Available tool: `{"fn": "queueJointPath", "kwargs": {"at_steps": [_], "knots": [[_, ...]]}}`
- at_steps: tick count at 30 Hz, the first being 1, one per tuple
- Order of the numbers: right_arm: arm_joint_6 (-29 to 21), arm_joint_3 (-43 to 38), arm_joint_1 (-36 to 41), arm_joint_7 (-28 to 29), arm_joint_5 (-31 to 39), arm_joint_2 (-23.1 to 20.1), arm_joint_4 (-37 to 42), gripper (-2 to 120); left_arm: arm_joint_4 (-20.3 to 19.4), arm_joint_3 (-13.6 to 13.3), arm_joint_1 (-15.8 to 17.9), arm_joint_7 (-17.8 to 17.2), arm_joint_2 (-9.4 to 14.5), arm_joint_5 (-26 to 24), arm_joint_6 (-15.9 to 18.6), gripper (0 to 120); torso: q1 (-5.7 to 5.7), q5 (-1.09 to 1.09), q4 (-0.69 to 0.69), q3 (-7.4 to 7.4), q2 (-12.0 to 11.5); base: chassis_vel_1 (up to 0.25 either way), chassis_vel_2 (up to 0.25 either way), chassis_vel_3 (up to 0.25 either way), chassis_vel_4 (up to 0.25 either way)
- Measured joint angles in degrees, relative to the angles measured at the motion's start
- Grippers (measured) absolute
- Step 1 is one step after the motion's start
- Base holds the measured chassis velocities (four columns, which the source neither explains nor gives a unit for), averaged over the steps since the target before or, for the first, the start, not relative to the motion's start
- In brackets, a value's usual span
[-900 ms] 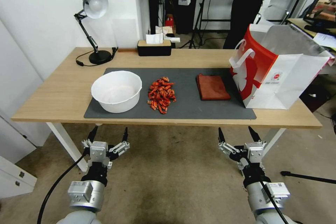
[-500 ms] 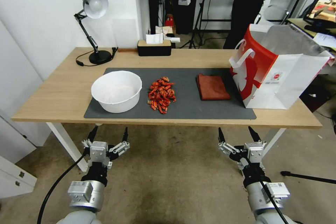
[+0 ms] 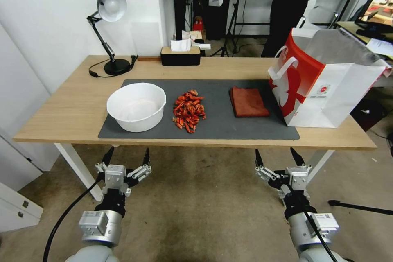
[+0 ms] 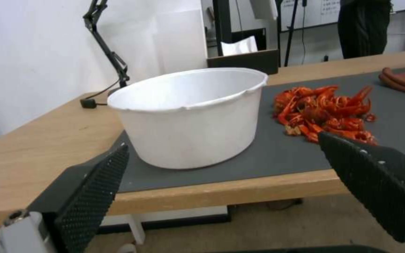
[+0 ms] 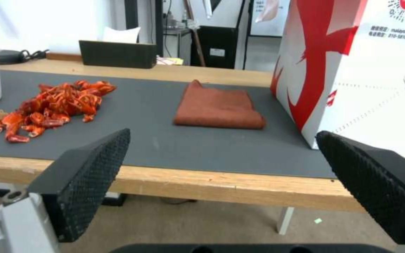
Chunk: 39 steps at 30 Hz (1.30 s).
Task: Sweep shrimp from table into container with towel, then put container into takeout bag.
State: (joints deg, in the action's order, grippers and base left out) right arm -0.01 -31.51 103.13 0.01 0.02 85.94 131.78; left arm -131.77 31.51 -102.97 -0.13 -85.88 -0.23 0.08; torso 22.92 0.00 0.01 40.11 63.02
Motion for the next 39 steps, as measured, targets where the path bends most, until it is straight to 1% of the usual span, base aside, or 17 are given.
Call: {"fn": "queueJointPath", "kwargs": {"at_steps": [9, 11, 14, 16, 18, 19, 20, 21, 23, 25, 26, 30, 31, 32, 33, 36, 39], "knots": [[-0.5, 0.2, -0.4, 0.1, 0.5, -0.3, 0.0, 100, 0.0, -0.1, 0.7, -0.7, 0.2, -1.2, 0.4, 100, 0.0, 0.0, 0.01, 0.0, 0.0, 0.0, 0.0, 0.0, 0.0], [-3.8, 1.0, -2.9, 0.7, 3.9, -2.3, 0.0, 100, 0.2, -0.5, 4.5, -4.3, 1.5, -6.8, 2.6, 100, -0.01, 0.0, -0.02, 0.0, 0.0, 0.0, 0.0, 0.0, 0.0], [-5.0, 1.3, -3.8, 0.9, 5.1, -3.0, 0.0, 100, 0.2, -0.4, 5.3, -4.1, 1.7, -6.4, 2.5, 100, 0.0, 0.0, -0.03, 0.0, 0.0, 0.0, 0.0, 0.0, 0.0], [-9.2, 2.5, -7.0, 1.7, 9.4, -5.5, -0.2, 100, 0.1, -0.3, 5.6, -2.0, 1.1, -3.2, 1.2, 100, 0.02, 0.0, -0.03, 0.0, 0.0, 0.001, -0.002, -0.011, -0.027], [-10.5, 2.8, -8.0, 1.9, 10.7, -6.3, -0.3, 100, 0.1, -0.2, 5.1, -1.5, 0.9, -2.5, 1.0, 100, 0.02, 0.03, -0.01, 0.01, 0.0, 0.0, 0.0, 0.0, 0.0], [-12.8, 3.4, -9.7, 2.3, 13.0, -7.6, -0.4, 100, 0.1, -0.2, 4.8, -1.5, 0.9, -2.6, 1.0, 100, 0.03, 0.02, 0.03, 0.02, 0.0, 0.0, 0.0, 0.0, 0.0], [-14.2, 3.8, -10.9, 2.6, 14.5, -8.5, -0.4, 100, 0.1, -0.2, 5.3, -2.3, 1.1, -3.8, 1.3, 100, 0.02, 0.02, 0.07, 0.01, 0.0, 0.0, 0.0, 0.0, 0.0], [-14.2, 3.8, -10.9, 2.6, 14.5, -8.5, -0.4, 100, 0.1, -0.2, 5.3, -2.3, 1.1, -3.8, 1.3, 100, 0.02, 0.02, 0.07, 0.01, 0.0, 0.0, 0.0, 0.0, 0.0], [-15.4, 4.1, -11.7, 2.8, 15.7, -9.1, -0.5, 100, 0.3, -0.4, 7.5, -4.6, 2.1, -7.6, 2.7, 100, 0.01, 0.02, 0.03, 0.0, 0.0, 0.0, 0.0, 0.0, 0.0], [-15.5, 4.1, -11.7, 2.8, 15.8, -9.2, -0.5, 100, 0.4, -0.4, 7.8, -5.1, 2.3, -8.2, 3.0, 100, 0.01, 0.01, 0.02, 0.0, 0.0, 0.0, 0.0, 0.0, 0.0], [-15.7, 4.2, -11.9, 2.9, 16.0, -9.3, -0.5, 100, 0.5, -0.5, 8.6, -6.1, 2.7, -9.8, 3.6, 100, 0.02, -0.01, -0.06, 0.01, 0.0, 0.0, 0.0, 0.0, 0.0], [-15.8, 4.2, -11.9, 2.9, 16.0, -9.3, -0.5, 100, 0.7, -0.7, 8.7, -6.9, 3.1, -11.1, 4.1, 100, 0.01, 0.0, 0.0, 0.01, 0.0, 0.0, 0.0, 0.0, 0.0], [-14.2, 3.9, -11.6, 2.6, 15.5, -8.9, -0.7, 100, 0.8, -0.7, 8.5, -6.9, 3.1, -11.1, 4.1, 100, 0.01, 0.01, 0.03, 0.0, 0.0, 0.0, 0.0, 0.0, 0.0], [-14.2, 3.9, -11.6, 2.6, 15.5, -8.9, -0.7, 100, 0.8, -0.7, 8.5, -6.9, 3.1, -11.1, 4.1, 100, 0.01, 0.01, 0.03, 0.0, 0.0, 0.0, 0.0, 0.0, 0.0], [-12.4, 3.7, -11.8, 2.2, 16.0, -8.9, -1.3, 100, 0.9, -0.7, 8.3, -6.9, 3.1, -11.1, 4.1, 100, 0.0, 0.0, -0.05, 0.0, 0.0, 0.0, 0.0, 0.0, 0.0], [-10.7, 3.5, -12.5, 1.7, 16.8, -8.9, -1.8, 100, 1.1, -0.8, 8.0, -6.9, 3.1, -11.1, 4.1, 100, 0.0, 0.0, 0.0, 0.0, 0.0, 0.0, 0.0, 0.0, 0.0], [-10.0, 3.6, -12.7, 1.4, 17.0, -8.6, -2.0, 100, 1.3, -0.8, 7.6, -6.9, 3.1, -11.1, 4.1, 100, 0.0, 0.02, 0.0, 0.0, 0.0, 0.0, 0.0, 0.0, 0.0]]}}
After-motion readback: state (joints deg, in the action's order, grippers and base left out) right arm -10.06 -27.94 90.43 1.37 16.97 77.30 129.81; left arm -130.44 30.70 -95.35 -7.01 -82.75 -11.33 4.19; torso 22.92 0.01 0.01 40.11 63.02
